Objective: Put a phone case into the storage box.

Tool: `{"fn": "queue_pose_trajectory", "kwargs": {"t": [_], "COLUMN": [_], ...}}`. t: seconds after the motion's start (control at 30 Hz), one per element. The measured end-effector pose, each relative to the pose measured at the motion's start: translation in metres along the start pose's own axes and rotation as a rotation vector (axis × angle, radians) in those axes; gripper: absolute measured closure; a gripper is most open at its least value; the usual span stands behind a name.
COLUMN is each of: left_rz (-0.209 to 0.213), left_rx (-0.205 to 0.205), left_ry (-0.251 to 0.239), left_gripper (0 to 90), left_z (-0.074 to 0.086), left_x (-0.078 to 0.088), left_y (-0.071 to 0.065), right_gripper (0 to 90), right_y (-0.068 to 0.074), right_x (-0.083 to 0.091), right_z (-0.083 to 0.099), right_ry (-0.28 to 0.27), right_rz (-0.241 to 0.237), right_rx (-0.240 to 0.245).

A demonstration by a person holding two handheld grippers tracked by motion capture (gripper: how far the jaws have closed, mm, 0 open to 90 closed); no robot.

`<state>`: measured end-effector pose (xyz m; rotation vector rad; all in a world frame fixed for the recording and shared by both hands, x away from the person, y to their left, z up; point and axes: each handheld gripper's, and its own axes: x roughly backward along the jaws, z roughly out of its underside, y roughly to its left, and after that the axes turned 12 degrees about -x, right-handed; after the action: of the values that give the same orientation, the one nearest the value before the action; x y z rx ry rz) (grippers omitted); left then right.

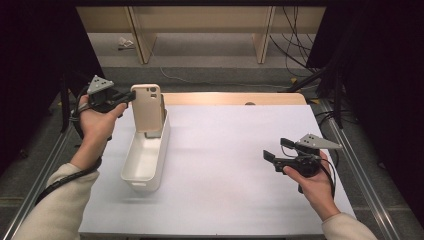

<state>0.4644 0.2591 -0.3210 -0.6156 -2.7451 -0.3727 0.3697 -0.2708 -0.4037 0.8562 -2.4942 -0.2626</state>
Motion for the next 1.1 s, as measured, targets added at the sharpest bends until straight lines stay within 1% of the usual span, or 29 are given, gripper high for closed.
{"fn": "queue_pose_trajectory", "kwargs": {"t": [0.17, 0.6, 1.1], "left_rz": [-0.007, -0.014, -0.026], "left_rx": [-0.004, 0.001, 0.02], "left_ry": [0.01, 0.022, 0.042], "left_gripper": [83.5, 83.5, 83.5], "left_z": [0.0, 0.002, 0.01], "left_x": [-0.003, -0.011, -0.021], "left_y": [0.002, 0.002, 0.005], "right_gripper": [16.5, 16.4, 16.4], "right_y": [0.0, 0.0, -0.001], "right_x": [0.0, 0.0, 0.0], "right_z": [0.0, 0.0, 0.0], "right_ry": [0.0, 0.0, -0.003], "right_rz": [0.0, 0.0, -0.002], "right_rx": [0.001, 0.001, -0.002]}}
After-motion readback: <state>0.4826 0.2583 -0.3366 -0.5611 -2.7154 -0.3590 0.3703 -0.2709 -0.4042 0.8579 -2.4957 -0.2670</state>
